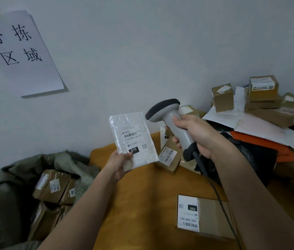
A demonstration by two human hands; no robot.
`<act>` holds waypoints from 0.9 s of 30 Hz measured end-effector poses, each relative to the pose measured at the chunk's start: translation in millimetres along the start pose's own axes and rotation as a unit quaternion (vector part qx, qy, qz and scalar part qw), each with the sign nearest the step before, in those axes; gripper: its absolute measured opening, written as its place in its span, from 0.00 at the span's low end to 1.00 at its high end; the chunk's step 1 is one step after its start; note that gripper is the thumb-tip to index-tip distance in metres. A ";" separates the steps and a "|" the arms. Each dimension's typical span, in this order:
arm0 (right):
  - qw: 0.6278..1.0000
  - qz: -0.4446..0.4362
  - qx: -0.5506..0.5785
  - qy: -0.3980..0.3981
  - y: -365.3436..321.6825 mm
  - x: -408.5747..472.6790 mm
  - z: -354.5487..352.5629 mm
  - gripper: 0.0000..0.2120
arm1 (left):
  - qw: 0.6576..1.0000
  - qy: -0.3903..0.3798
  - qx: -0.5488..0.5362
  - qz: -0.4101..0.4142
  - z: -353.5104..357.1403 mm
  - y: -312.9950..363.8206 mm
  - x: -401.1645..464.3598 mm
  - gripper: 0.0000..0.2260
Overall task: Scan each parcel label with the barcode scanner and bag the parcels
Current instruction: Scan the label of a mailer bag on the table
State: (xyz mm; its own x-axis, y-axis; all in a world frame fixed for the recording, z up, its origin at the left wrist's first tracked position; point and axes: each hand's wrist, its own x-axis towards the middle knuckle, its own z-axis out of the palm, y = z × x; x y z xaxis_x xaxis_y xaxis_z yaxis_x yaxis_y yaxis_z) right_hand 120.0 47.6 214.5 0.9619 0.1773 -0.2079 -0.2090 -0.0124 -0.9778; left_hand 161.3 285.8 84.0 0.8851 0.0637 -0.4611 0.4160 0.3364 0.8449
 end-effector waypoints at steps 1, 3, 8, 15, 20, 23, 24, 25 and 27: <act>1.000 -0.009 -0.010 -0.007 -5.8 -3.1 1.9 0.14 | 1.000 0.008 -0.003 0.000 -2.4 2.1 1.5 0.19; 0.999 -0.024 -0.037 -0.017 -15.3 -8.3 4.7 0.13 | 1.000 0.022 -0.009 0.000 -6.4 5.4 4.0 0.17; 0.996 -0.050 -0.074 -0.009 -29.1 -20.1 9.2 0.13 | 0.999 0.036 -0.019 0.004 -12.4 8.1 6.1 0.15; 0.994 -0.069 -0.080 0.007 -39.3 -36.7 9.6 0.12 | 0.999 0.043 -0.019 -0.001 -15.2 6.7 4.9 0.15; 0.995 -0.073 -0.067 0.002 -44.4 -47.8 7.0 0.12 | 0.999 0.048 -0.025 -0.004 -13.0 4.3 4.4 0.15; 0.995 -0.074 -0.061 -0.003 -46.0 -53.8 5.5 0.13 | 0.998 0.052 -0.040 -0.001 -13.2 3.4 5.8 0.15; 0.996 -0.074 -0.051 -0.005 -46.4 -55.4 4.9 0.12 | 0.998 0.052 -0.046 0.000 -13.0 3.3 5.3 0.15; 0.996 -0.074 -0.044 -0.007 -46.7 -56.9 4.4 0.12 | 0.997 0.055 -0.051 0.001 -12.9 3.1 5.4 0.16; 0.997 -0.074 -0.036 -0.008 -47.5 -59.7 3.5 0.13 | 0.996 0.061 -0.059 0.005 -11.5 2.9 3.9 0.16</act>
State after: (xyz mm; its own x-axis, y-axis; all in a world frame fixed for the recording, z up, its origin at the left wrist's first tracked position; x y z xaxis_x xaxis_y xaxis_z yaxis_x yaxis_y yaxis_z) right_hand 71.9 41.0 273.4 0.9782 0.1983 -0.0612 -0.0512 -0.0556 -0.9971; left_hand 163.5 297.8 81.6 0.8537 0.1796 -0.4888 0.3738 0.4424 0.8152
